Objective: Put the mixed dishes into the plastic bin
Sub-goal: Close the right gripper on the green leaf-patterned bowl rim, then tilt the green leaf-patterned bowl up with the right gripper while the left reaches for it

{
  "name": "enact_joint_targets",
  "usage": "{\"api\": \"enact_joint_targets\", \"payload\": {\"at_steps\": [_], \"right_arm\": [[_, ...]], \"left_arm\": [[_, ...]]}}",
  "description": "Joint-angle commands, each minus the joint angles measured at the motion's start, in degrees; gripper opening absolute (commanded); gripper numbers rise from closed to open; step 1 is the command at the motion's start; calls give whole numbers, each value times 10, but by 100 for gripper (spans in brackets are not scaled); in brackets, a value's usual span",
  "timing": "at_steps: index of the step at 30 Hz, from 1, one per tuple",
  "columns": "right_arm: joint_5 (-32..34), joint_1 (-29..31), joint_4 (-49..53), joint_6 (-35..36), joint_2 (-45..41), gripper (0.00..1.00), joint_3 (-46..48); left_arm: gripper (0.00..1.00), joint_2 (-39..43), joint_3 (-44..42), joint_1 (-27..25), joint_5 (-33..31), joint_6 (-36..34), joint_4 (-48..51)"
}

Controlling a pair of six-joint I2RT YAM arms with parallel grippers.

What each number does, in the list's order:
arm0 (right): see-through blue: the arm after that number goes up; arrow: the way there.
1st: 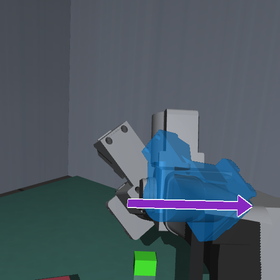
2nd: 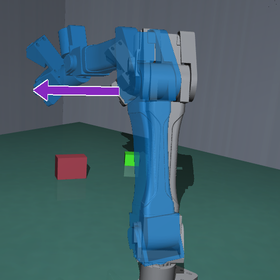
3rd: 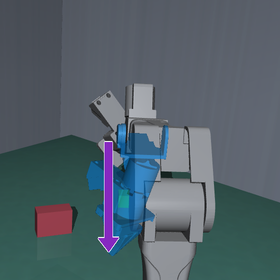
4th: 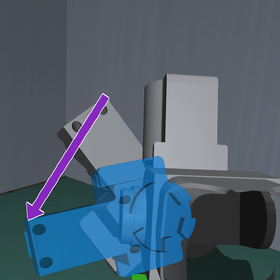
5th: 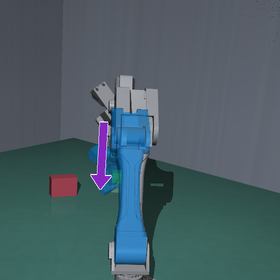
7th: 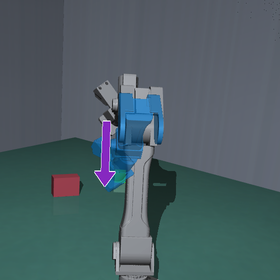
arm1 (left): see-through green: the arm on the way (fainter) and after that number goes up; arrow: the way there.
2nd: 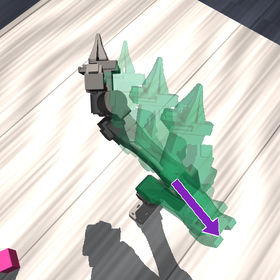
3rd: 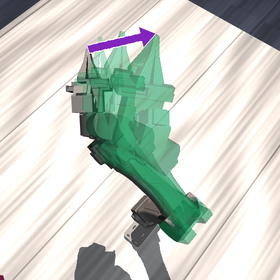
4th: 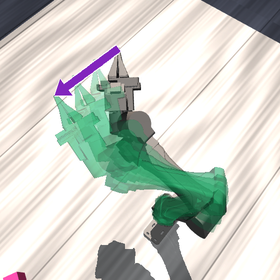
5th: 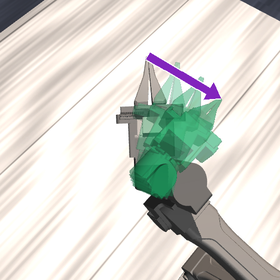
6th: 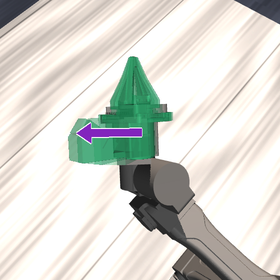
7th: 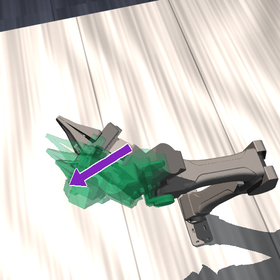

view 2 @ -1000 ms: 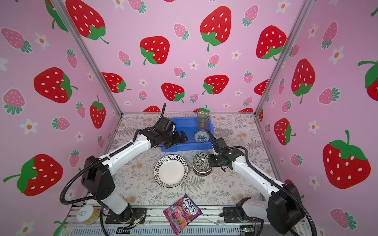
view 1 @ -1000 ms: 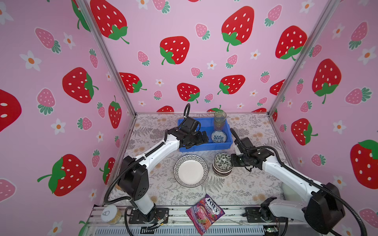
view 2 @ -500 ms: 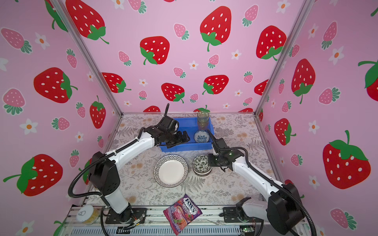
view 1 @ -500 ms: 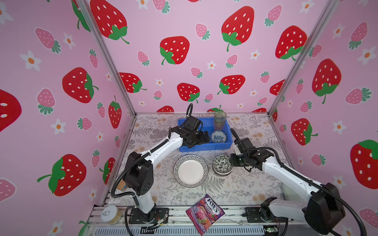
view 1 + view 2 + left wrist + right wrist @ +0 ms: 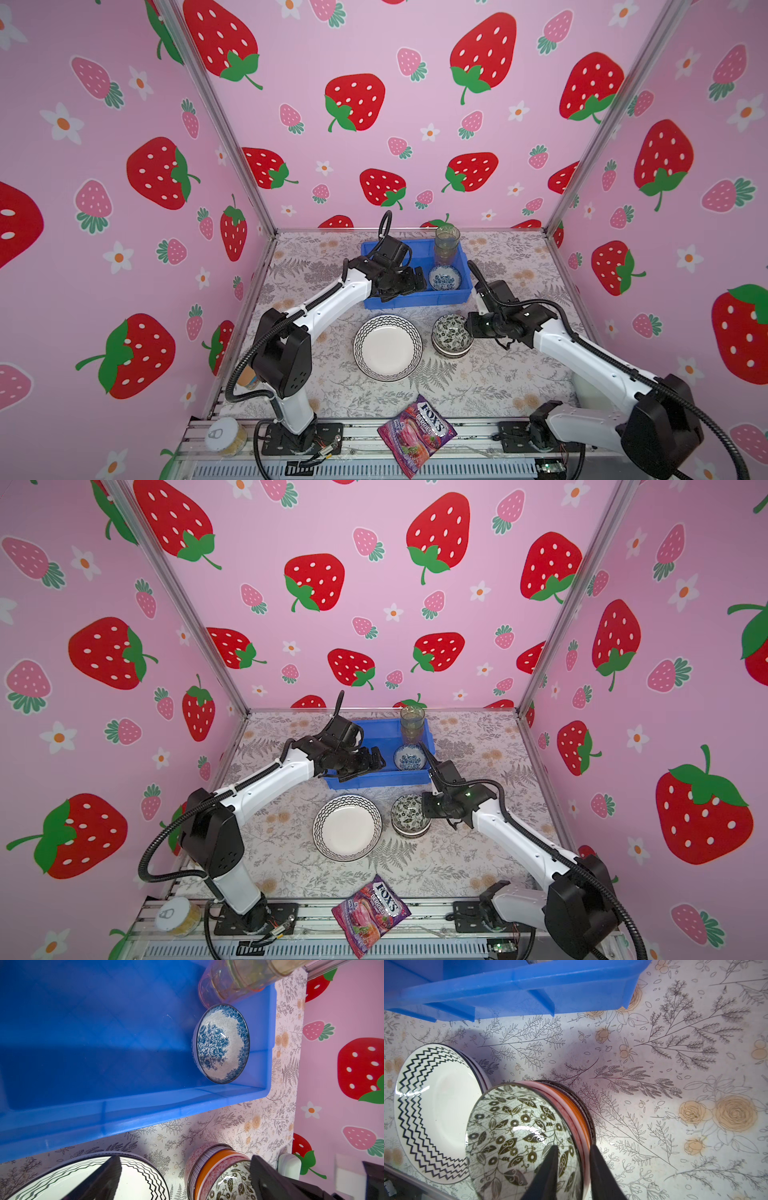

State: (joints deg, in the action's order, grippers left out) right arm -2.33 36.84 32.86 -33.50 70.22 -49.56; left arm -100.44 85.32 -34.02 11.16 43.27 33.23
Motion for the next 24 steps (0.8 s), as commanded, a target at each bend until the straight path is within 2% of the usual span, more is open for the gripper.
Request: {"api": "enact_joint_targets", "payload": {"at_steps": [1, 7, 17, 24], "right_arm": [[6, 5, 6, -7, -4, 26, -10], [0, 5, -3, -4, 10, 21, -3], [6, 5, 1, -8, 1, 7, -6], [7, 5, 14, -9, -16, 5, -17]], "left_arm": [[99, 13, 9, -1, -1, -5, 7], [99, 17, 4, -1, -2, -4, 6], [99, 35, -12, -1, -7, -4, 7], [99, 54, -29, -4, -9, 0, 6]]}}
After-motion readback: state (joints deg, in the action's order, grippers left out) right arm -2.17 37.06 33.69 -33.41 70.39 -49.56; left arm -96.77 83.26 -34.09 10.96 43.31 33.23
